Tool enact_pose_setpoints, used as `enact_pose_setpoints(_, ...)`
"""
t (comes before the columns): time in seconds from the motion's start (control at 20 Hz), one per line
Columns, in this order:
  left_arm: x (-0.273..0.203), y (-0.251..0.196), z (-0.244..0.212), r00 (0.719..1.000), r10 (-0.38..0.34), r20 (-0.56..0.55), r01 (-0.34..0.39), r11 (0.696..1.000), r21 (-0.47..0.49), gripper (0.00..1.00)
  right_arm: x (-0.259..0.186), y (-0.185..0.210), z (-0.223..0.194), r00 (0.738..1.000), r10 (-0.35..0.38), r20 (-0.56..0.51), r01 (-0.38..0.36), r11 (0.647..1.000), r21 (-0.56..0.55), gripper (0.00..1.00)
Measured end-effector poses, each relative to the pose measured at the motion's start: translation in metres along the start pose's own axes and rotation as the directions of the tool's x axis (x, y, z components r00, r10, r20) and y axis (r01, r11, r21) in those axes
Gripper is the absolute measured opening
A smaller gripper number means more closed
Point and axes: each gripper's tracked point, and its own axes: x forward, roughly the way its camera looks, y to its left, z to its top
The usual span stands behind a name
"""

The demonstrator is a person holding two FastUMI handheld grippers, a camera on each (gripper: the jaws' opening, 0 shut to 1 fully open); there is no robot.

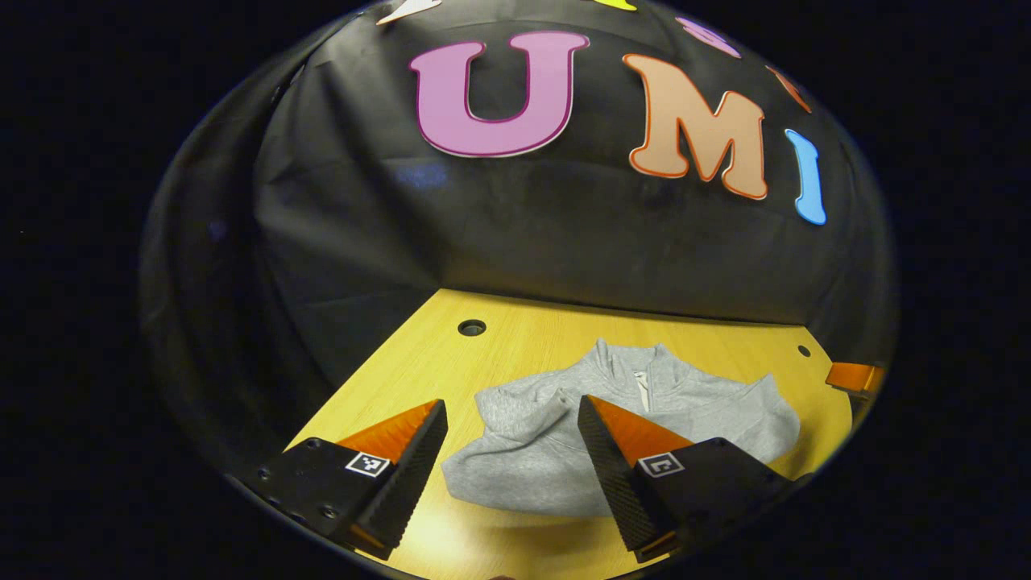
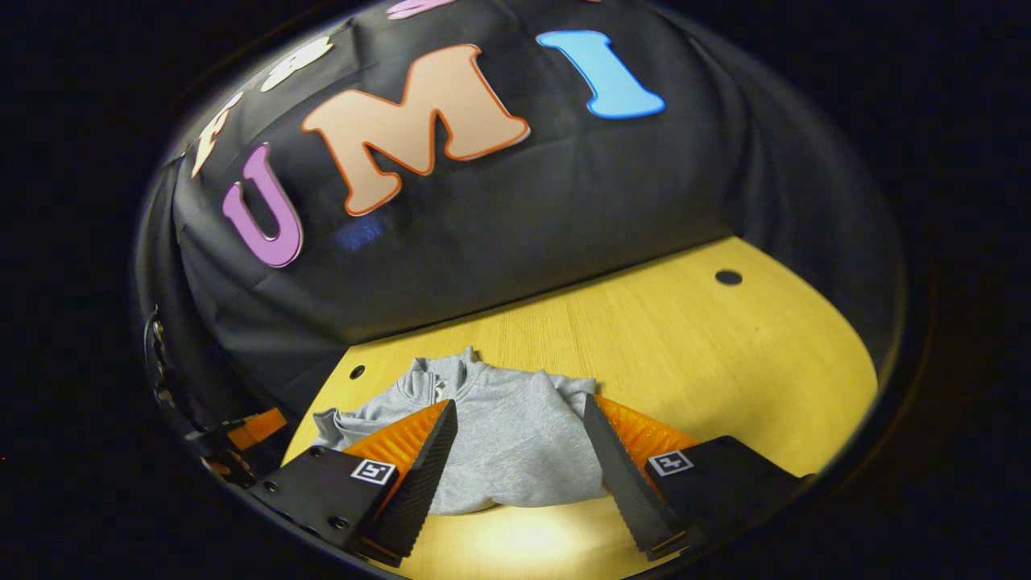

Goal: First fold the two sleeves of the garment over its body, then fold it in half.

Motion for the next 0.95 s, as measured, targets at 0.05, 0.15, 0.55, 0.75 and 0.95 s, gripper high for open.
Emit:
enact_pose_setpoints(0.05,-0.005,0.000,0.002,1.000,-0.002,0.017,0.001,1.000,0.016,0.95,-0.010,0.001,0.007,0.999,-0.006,0.044,0.008,0.998,-0.059,0.98)
enact_pose_setpoints(0.15,-0.021,0.002,0.007,0.999,0.000,0.048,-0.002,0.999,0.044,0.95,-0.033,0.011,0.024,0.991,0.014,0.132,0.007,0.987,-0.162,0.98)
enact_pose_setpoints(0.55,-0.081,0.018,0.038,0.983,0.044,0.178,-0.058,0.996,0.074,0.95,-0.097,0.045,0.049,0.947,0.095,0.306,0.019,0.937,-0.349,1.00)
enact_pose_setpoints(0.75,-0.095,0.017,0.046,0.977,0.044,0.207,-0.064,0.994,0.090,0.95,-0.104,0.051,0.051,0.941,0.095,0.324,0.022,0.940,-0.341,0.99)
enact_pose_setpoints(0.95,-0.103,0.017,0.059,0.967,0.040,0.251,-0.073,0.990,0.123,0.96,-0.114,0.058,0.052,0.937,0.105,0.332,0.017,0.939,-0.344,1.00)
